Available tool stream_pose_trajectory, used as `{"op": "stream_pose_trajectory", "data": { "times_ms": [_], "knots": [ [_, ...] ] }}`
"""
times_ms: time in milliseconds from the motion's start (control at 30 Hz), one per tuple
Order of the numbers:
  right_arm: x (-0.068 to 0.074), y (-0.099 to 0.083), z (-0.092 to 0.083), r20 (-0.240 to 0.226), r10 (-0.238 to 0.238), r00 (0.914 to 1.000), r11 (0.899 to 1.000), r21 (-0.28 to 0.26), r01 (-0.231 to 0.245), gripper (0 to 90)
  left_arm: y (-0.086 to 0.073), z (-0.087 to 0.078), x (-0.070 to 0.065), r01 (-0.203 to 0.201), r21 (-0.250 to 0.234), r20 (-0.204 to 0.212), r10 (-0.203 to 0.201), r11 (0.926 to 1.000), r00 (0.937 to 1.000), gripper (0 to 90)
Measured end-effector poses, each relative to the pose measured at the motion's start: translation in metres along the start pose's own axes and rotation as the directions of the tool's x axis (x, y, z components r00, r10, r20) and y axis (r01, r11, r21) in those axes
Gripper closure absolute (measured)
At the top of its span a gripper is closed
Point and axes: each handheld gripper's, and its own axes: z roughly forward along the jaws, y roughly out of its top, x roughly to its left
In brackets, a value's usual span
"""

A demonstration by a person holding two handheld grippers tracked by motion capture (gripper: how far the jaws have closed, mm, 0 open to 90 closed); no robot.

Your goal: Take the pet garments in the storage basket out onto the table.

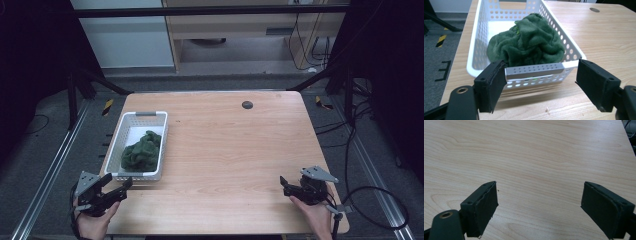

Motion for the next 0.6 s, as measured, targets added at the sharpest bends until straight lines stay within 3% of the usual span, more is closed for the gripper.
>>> {"op": "stream_pose_trajectory", "data": {
  "times_ms": [267,600],
  "knots": [
    [-0.001,0.000,0.000,-0.002,-0.001,1.0000,1.000,-0.006,0.001,13.6,0.012,0.003,-0.005,-0.028,0.011,0.021,0.028,0.9995,0.9994,22.6],
    [0.000,0.001,0.001,0.000,-0.006,1.0000,1.000,0.000,0.006,13.5,0.030,0.005,0.000,-0.034,-0.003,0.035,0.034,0.9994,0.9988,22.7]
  ]
}}
